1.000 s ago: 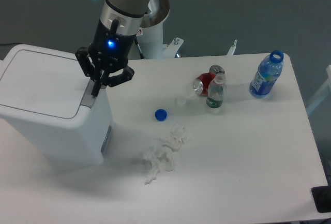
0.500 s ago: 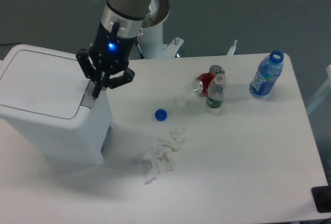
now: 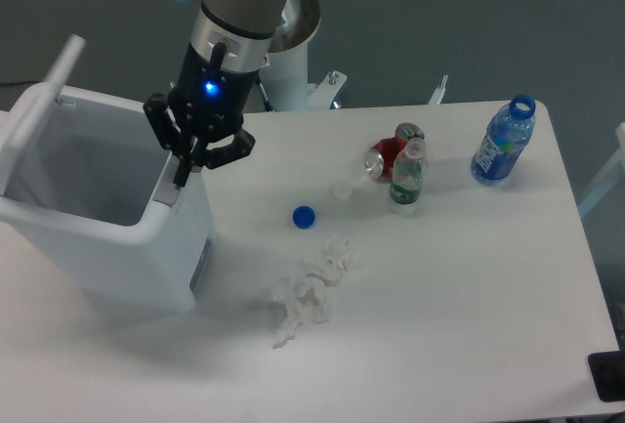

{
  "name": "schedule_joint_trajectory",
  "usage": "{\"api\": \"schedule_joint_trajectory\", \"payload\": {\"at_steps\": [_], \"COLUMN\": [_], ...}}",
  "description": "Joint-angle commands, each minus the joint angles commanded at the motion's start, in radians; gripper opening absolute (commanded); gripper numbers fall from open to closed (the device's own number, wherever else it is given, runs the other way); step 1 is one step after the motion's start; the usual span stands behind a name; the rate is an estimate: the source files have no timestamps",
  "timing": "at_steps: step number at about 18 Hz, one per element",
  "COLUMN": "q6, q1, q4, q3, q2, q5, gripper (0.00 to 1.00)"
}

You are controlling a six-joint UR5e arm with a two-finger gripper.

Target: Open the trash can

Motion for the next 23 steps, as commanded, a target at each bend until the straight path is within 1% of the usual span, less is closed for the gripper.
{"api": "schedule_joint_trajectory", "payload": {"at_steps": [2, 3, 4, 6, 7, 8, 9, 10, 11, 12, 13, 16, 18, 20, 23], "q6": [0.005, 0.008, 0.009, 0.006, 0.002, 0.003, 0.006, 0.009, 0.011, 0.011, 0.009, 0.018, 0.11, 0.21, 0.349], "q1": [0.006, 0.012, 0.018, 0.044, 0.057, 0.067, 0.083, 0.106, 0.129, 0.146, 0.159, 0.212, 0.219, 0.222, 0.242], "q4": [0.0, 0.002, 0.002, 0.003, 0.005, 0.008, 0.008, 0.011, 0.024, 0.035, 0.043, 0.049, 0.051, 0.046, 0.063], "q3": [0.017, 0.031, 0.044, 0.067, 0.075, 0.078, 0.078, 0.078, 0.077, 0.078, 0.078, 0.066, 0.066, 0.072, 0.081], "q2": [0.0, 0.0, -0.002, -0.02, -0.029, -0.031, -0.034, -0.04, -0.052, -0.063, -0.07, -0.092, -0.115, -0.15, -0.201], "q5": [-0.003, -0.003, -0.003, -0.003, -0.003, -0.003, -0.003, -0.003, -0.002, 0.001, 0.009, 0.052, 0.115, 0.175, 0.27], "gripper": [0.07, 0.12, 0.21, 0.31, 0.4, 0.53, 0.57, 0.58, 0.61, 0.7, 1.0, 1.0, 1.0, 1.0, 1.0]}}
